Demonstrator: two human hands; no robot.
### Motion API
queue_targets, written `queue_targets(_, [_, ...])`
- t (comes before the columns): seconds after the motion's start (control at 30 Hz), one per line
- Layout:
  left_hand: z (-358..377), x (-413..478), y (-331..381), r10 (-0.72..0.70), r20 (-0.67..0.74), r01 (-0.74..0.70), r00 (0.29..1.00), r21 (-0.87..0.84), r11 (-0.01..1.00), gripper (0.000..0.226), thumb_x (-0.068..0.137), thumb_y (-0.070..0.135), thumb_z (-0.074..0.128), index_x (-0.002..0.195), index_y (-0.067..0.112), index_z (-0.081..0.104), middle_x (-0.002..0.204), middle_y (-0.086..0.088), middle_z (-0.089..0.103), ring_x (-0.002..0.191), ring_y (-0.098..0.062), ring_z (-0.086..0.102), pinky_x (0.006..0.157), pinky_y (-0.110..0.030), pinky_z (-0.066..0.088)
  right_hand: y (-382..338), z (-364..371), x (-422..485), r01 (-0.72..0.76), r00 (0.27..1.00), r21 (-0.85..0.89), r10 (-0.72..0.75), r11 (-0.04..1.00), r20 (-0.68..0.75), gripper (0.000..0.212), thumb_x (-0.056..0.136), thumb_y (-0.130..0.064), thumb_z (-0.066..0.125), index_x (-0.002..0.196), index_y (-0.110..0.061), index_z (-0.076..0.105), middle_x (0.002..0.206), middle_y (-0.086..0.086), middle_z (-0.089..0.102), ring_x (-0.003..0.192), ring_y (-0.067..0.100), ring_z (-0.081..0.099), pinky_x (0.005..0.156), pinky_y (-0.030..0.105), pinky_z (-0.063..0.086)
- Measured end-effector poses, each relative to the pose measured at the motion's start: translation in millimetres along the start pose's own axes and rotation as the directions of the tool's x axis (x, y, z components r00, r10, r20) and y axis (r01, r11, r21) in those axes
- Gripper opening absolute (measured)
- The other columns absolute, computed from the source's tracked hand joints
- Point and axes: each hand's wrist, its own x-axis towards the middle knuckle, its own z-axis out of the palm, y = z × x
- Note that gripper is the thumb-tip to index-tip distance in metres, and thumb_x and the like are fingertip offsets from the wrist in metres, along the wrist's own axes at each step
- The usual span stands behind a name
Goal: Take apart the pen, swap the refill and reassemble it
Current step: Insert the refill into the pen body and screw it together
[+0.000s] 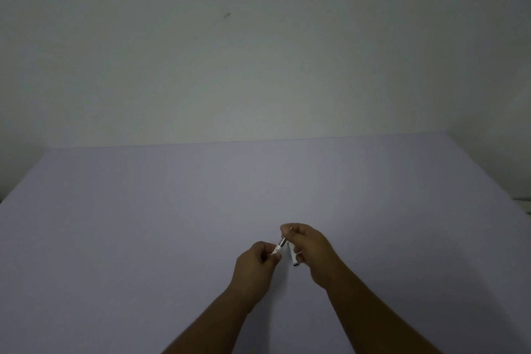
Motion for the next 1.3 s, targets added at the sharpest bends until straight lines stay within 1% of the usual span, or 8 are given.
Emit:
queue_targets(0.2, [0.5, -0.7, 0.8, 0.021, 0.01, -0.021, 1.0, 0.039, 0.999, 0.009, 0.092, 0.025, 0.054, 0.09, 0.02, 0.061, 0.082, 0.002, 0.064, 0.07, -0.01, 0.055, 0.063, -0.02, 0.044, -3.2, -0.7, 0.1, -0.02, 0.999, -0.115, 0.017, 0.993, -0.031, 0.036, 0.077, -0.04, 0.07, 0.06, -0.016, 0.05, 0.059, 0.0, 0.045, 0.05, 0.01, 0.041, 0.046, 0.023, 0.035])
queue_targets(0.33, [-0.9, -1.1, -0.3, 0.013, 0.007, -0.013, 1.0, 0.037, 0.999, 0.01, 0.091, 0.025, 0.055, 0.091, 0.018, 0.062, 0.081, 0.002, 0.063, 0.071, -0.011, 0.054, 0.065, -0.021, 0.044, -2.9, -2.6, -2.1, -0.004, 0.999, 0.047, 0.002, 0.999, 0.038, 0.007, 0.082, -0.021, 0.067, 0.075, -0.02, 0.068, 0.074, 0.005, 0.058, 0.056, 0.012, 0.045, 0.05, 0.024, 0.037])
queue_targets(0.5, [1.4, -4.0, -0.9, 0.03, 0.018, -0.031, 0.999, 0.076, 0.997, 0.007, 0.091, 0.024, 0.055, 0.086, 0.023, 0.059, 0.074, 0.009, 0.059, 0.066, -0.004, 0.052, 0.057, -0.015, 0.037, -0.8, 0.9, -3.0, -0.05, 0.997, -0.114, 0.044, 0.992, -0.057, 0.035, 0.076, -0.041, 0.071, 0.062, -0.014, 0.055, 0.058, 0.002, 0.051, 0.049, 0.012, 0.044, 0.05, 0.025, 0.038])
queue_targets(0.63, [-1.0, -3.9, 0.6, 0.005, 0.001, -0.005, 1.0, 0.059, 0.998, 0.007, 0.091, 0.024, 0.055, 0.089, 0.02, 0.061, 0.077, 0.006, 0.061, 0.067, -0.007, 0.052, 0.057, -0.017, 0.038, 1.6, 1.9, -7.2, -0.027, 1.0, 0.085, 0.025, 0.996, 0.015, 0.01, 0.084, -0.021, 0.064, 0.078, -0.014, 0.068, 0.075, 0.007, 0.059, 0.054, 0.012, 0.043, 0.055, 0.026, 0.036])
queue_targets(0.8, [-1.0, -7.4, 1.4, 0.004, 0.02, -0.005, 1.0, 0.048, 0.999, 0.007, 0.091, 0.024, 0.055, 0.089, 0.02, 0.061, 0.078, 0.006, 0.062, 0.067, -0.007, 0.053, 0.06, -0.017, 0.041, 0.5, 4.3, -8.4, -0.071, 0.997, -0.048, 0.068, 0.996, -0.046, 0.031, 0.078, -0.037, 0.07, 0.068, -0.011, 0.057, 0.06, 0.0, 0.051, 0.053, 0.012, 0.043, 0.054, 0.026, 0.037])
queue_targets(0.93, [-2.1, -7.4, 2.1, -0.002, 0.005, 0.002, 1.0, 0.05, 0.999, 0.007, 0.09, 0.024, 0.056, 0.088, 0.02, 0.061, 0.077, 0.005, 0.061, 0.067, -0.007, 0.052, 0.058, -0.017, 0.04, 0.1, 1.5, -10.5, -0.015, 1.0, 0.091, 0.013, 0.996, 0.028, 0.009, 0.083, -0.019, 0.066, 0.074, -0.015, 0.067, 0.068, 0.003, 0.057, 0.054, 0.011, 0.042, 0.055, 0.026, 0.036])
queue_targets(1.1, [0.2, -8.8, 3.0, -0.001, 0.013, 0.001, 1.0, 0.059, 0.998, 0.008, 0.09, 0.024, 0.056, 0.083, 0.024, 0.059, 0.075, 0.009, 0.059, 0.066, -0.004, 0.052, 0.056, -0.015, 0.037, -1.8, 2.7, -9.7, -0.084, 0.996, -0.066, 0.08, 0.994, -0.049, 0.03, 0.077, -0.037, 0.071, 0.064, -0.014, 0.057, 0.055, -0.005, 0.051, 0.047, 0.007, 0.043, 0.05, 0.022, 0.036])
queue_targets(1.3, [-2.9, -7.2, 5.1, 0.003, 0.004, -0.003, 1.0, 0.076, 0.997, 0.006, 0.09, 0.024, 0.056, 0.085, 0.024, 0.059, 0.075, 0.012, 0.059, 0.067, -0.003, 0.053, 0.055, -0.014, 0.037, 1.9, 1.6, -11.0, -0.016, 1.0, -0.008, 0.016, 1.0, -0.017, 0.017, 0.081, -0.028, 0.068, 0.066, -0.02, 0.065, 0.06, -0.005, 0.061, 0.056, 0.011, 0.049, 0.056, 0.025, 0.039])
